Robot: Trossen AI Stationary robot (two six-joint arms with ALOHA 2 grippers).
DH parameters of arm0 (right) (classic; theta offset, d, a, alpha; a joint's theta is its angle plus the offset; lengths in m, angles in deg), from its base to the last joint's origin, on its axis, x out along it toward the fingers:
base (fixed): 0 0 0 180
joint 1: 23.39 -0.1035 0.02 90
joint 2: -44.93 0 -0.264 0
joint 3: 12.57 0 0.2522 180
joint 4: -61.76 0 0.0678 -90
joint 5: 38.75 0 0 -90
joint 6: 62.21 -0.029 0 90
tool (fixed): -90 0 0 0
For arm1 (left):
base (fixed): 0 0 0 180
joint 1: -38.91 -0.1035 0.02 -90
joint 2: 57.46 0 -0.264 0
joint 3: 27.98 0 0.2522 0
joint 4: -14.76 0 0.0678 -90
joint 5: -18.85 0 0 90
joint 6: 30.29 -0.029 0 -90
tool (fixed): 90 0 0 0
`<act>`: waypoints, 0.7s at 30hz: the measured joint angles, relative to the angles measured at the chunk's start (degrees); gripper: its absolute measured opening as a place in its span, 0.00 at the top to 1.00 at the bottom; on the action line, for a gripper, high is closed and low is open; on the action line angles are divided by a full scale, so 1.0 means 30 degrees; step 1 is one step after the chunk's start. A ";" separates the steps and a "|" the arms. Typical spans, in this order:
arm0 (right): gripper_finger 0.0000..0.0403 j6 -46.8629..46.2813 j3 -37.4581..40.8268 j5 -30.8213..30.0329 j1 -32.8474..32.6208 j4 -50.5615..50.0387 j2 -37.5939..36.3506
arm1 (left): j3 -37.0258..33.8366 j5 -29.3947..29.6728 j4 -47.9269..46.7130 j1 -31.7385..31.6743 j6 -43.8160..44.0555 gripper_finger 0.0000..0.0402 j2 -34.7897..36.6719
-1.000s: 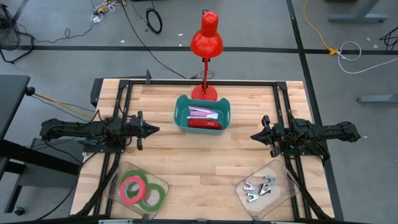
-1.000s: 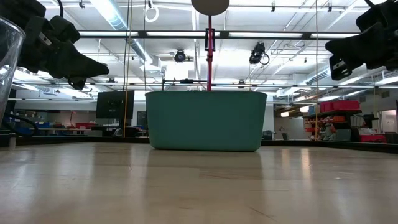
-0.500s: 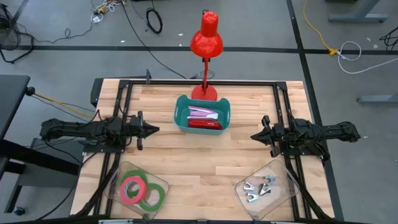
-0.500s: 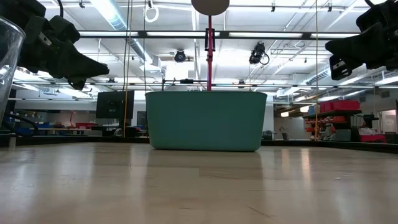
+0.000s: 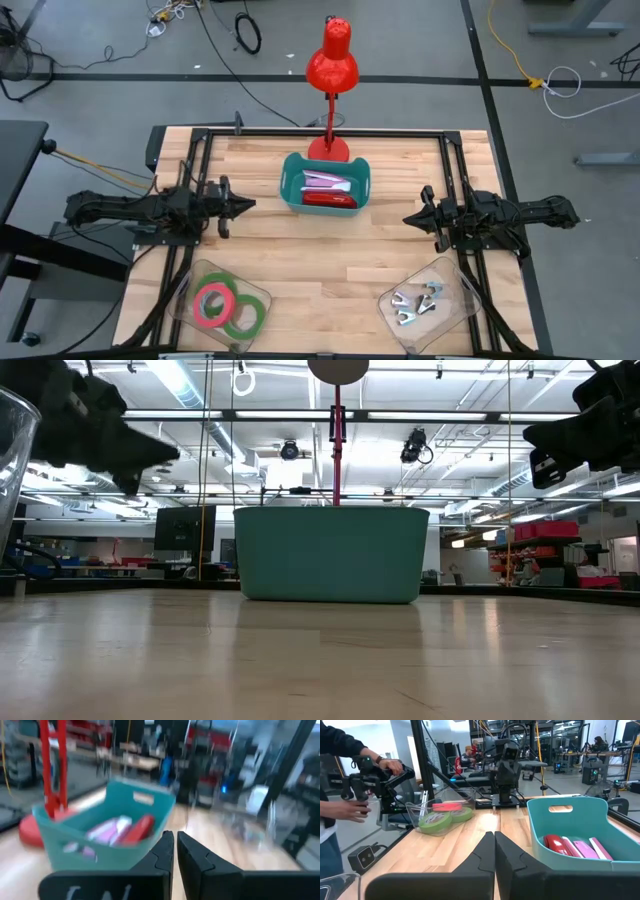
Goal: Pick and place Stapler, Stapler remover, tape
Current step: Return to Home Position
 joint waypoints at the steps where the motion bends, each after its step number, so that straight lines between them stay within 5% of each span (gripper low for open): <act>1: 1.00 0.0003 0.0000 0.0000 0.0000 0.0004 0.0000 | 0.0000 0.0112 0.0545 0.0000 -0.0085 0.93 0.0007; 11: 1.00 -0.0004 0.0000 0.0000 0.0000 -0.0004 0.0007 | -0.0254 0.0222 0.2109 0.0015 -0.2709 0.93 0.1033; 21: 1.00 -0.0004 0.0000 0.0000 -0.0007 -0.0004 0.0007 | -0.0401 0.0229 -0.0345 0.0015 -0.2374 0.93 0.1999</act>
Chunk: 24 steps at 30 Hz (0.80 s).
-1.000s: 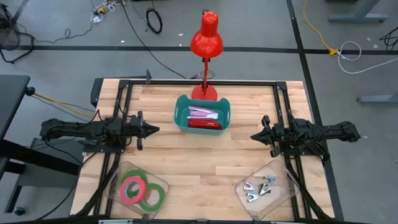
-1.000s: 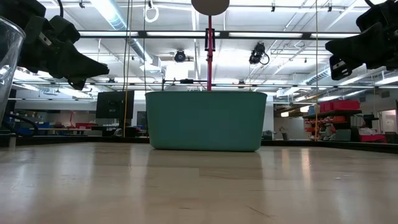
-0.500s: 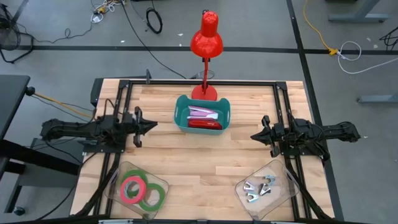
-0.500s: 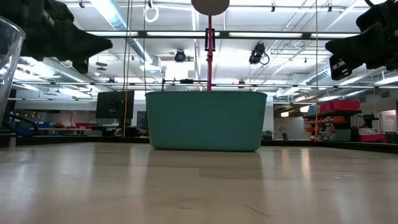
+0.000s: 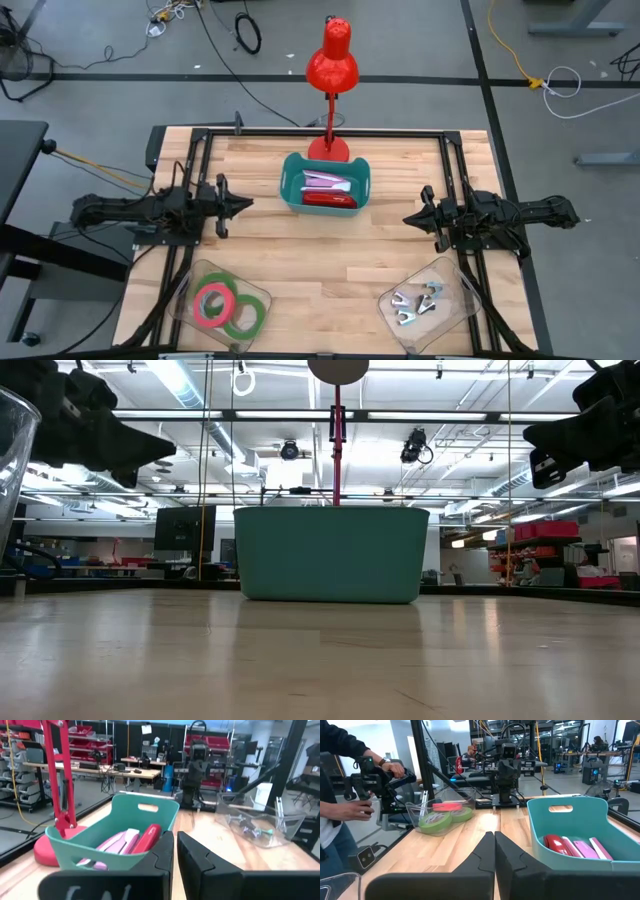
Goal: Pick and place Stapler, Stapler remover, tape
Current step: Return to Home Position
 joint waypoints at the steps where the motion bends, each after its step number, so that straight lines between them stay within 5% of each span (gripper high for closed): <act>1: 1.00 0.0000 0.0000 0.0000 0.0007 0.0000 0.0000 | 0.0000 -0.0007 -0.0337 0.0000 0.0000 0.93 0.0175; 14: 1.00 0.0000 0.0000 0.0007 0.0000 0.0000 0.0000 | 0.0000 -0.0137 -0.1203 0.0000 -0.0453 0.93 0.0630; 24: 1.00 0.0000 0.0000 0.0000 0.0001 0.0000 0.0000 | -0.0022 -0.0148 -0.1043 0.0000 0.2426 0.93 0.0601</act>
